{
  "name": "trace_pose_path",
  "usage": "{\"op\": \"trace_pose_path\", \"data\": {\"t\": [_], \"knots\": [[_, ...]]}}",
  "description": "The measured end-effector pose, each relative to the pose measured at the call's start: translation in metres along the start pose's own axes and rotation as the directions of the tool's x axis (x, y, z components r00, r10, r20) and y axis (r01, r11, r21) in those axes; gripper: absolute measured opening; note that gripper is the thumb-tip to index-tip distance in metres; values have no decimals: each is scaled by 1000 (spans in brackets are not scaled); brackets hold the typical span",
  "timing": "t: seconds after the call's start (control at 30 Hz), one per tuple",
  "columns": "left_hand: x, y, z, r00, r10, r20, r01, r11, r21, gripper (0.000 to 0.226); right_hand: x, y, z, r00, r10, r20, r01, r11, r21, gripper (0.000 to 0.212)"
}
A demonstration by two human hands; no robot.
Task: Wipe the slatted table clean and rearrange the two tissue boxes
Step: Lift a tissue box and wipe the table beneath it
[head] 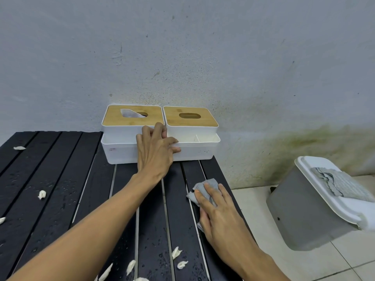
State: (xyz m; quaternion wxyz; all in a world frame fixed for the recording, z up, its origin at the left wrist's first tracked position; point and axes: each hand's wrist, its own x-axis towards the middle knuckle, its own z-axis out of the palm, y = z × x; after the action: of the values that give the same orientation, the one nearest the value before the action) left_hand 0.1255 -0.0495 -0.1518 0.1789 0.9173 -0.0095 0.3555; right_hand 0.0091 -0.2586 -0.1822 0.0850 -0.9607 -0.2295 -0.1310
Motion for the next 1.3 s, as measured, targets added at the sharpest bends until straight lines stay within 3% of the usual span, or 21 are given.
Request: {"op": "trace_pose_path", "data": {"t": [0.13,0.3,0.43,0.53,0.67,0.8,0.9,1.0,1.1,1.2,1.3], "knots": [[2,-2,2,1000,5,-4,-5,1000,7,18,3,-1,-5,997,-49,-58,47,998,-39,61],[3,1,3,999,34,1,-34,999,15,18,0,0,-2,999,19,40,-21,999,41,54],[2,-1,-7,997,78,12,-78,997,18,33,0,0,-2,999,15,32,-17,998,54,51],[1,-11,-31,994,102,-39,-104,994,-39,43,3,0,-4,994,25,105,-37,993,114,50],[-12,-53,-71,997,-21,-80,18,999,-38,46,3,6,7,996,32,82,-43,989,139,51],[-28,-94,-93,986,-161,53,160,987,8,49,6,0,10,994,95,63,-107,966,234,46],[-32,-105,-95,962,-215,171,226,973,-49,45,12,-15,4,992,117,45,-125,938,322,44],[-32,-106,-91,923,-287,255,334,928,-164,38,27,-37,1,999,36,9,-37,918,394,38],[-34,-105,-88,903,-335,270,404,878,-259,27,40,-53,-1,996,5,91,-46,885,463,51],[-35,-103,-88,884,-370,285,448,845,-293,4,40,-50,-1,989,0,150,-52,937,346,71],[-37,-104,-89,890,-363,276,439,845,-304,5,36,-46,-2,977,10,215,-74,953,295,69]]}}
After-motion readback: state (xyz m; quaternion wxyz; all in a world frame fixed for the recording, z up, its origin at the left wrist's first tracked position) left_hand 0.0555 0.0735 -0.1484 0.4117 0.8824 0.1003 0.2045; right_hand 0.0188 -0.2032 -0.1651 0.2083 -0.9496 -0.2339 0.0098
